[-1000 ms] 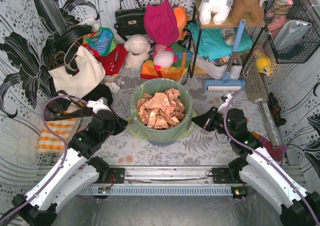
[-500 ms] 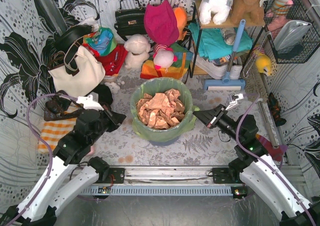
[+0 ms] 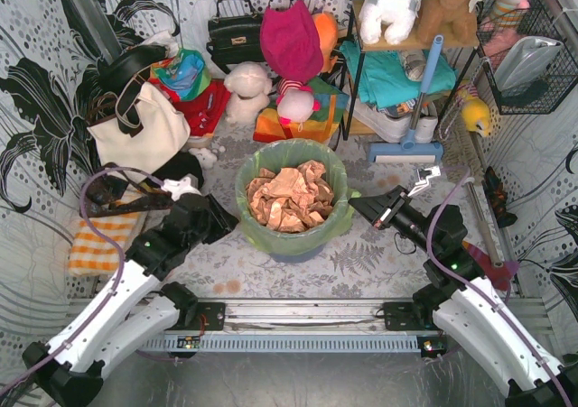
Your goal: Tie the trash bag
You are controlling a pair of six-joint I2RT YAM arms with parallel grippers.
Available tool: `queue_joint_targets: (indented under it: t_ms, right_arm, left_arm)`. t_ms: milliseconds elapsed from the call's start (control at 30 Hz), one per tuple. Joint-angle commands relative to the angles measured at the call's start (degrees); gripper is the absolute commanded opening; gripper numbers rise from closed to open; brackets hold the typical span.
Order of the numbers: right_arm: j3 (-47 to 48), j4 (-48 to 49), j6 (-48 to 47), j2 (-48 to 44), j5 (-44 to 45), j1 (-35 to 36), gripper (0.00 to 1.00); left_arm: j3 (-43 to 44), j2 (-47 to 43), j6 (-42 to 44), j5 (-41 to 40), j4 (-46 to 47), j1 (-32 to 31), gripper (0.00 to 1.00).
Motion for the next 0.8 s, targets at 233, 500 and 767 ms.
queue_joint_targets:
  t_ms: [233,500,767]
  right_arm:
    - [1.10,-0.99,-0.55,-1.15,1.06,-0.28,0.00]
    - [1.51,-1.69,-0.54,-1.26,1.06,-0.28,0.00]
    - [3.11,-4.11,-1.52,-0.80,0.89,-0.28,0.00]
  left_arm:
    - [-11.40,3.11,1.33,3.89,20.08,0.03,0.50]
    - [-15.23,9.28,1.51,5.81,29.71,0.11,0.50]
    - [-16.78,12.07,2.82,3.13,30.50,0.11,0.24]
